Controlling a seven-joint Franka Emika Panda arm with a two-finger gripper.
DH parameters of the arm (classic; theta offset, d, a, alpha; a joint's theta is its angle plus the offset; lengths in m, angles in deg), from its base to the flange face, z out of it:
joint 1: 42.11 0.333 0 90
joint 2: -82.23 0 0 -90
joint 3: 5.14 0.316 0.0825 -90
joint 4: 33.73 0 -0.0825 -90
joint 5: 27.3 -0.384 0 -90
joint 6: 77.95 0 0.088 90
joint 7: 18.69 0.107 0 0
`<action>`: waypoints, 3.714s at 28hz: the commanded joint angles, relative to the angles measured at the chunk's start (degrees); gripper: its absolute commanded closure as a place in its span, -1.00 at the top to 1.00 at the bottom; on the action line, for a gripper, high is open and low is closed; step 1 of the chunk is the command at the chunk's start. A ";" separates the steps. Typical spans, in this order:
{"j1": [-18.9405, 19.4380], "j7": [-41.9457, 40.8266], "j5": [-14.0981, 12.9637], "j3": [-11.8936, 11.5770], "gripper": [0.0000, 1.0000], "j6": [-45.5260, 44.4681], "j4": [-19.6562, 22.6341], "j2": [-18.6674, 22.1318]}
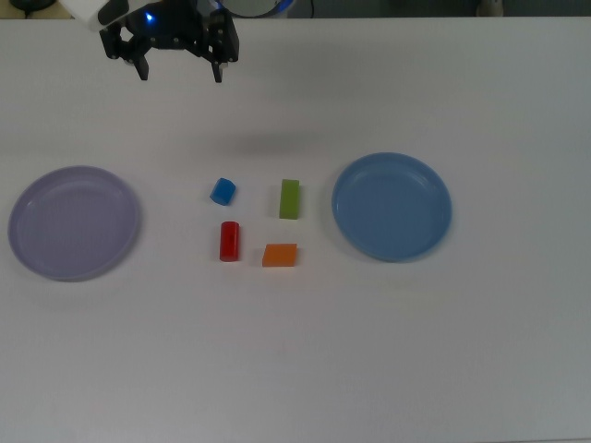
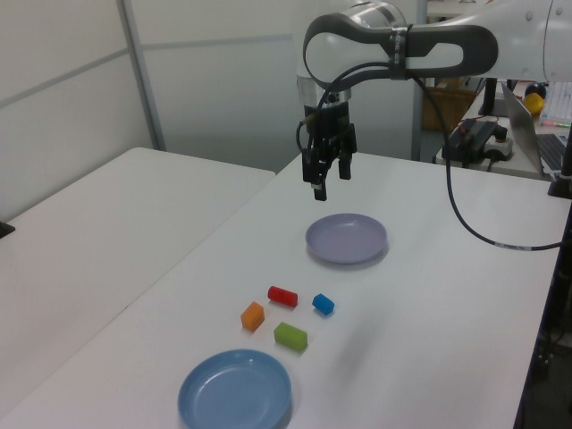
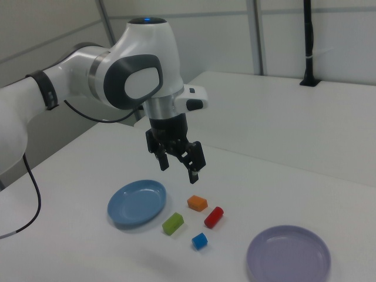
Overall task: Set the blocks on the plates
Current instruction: 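Move the gripper down over the orange block, then close the gripper on the orange block, then carry the orange block to the blue plate and release it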
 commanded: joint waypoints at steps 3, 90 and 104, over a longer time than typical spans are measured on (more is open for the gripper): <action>4.05 1.11 -0.29 -0.50 1.00 16.28 0.07 -10.59; 24.62 16.50 9.03 2.14 0.14 29.92 0.60 -22.73; 23.75 17.02 8.32 1.00 0.97 27.29 0.95 -19.39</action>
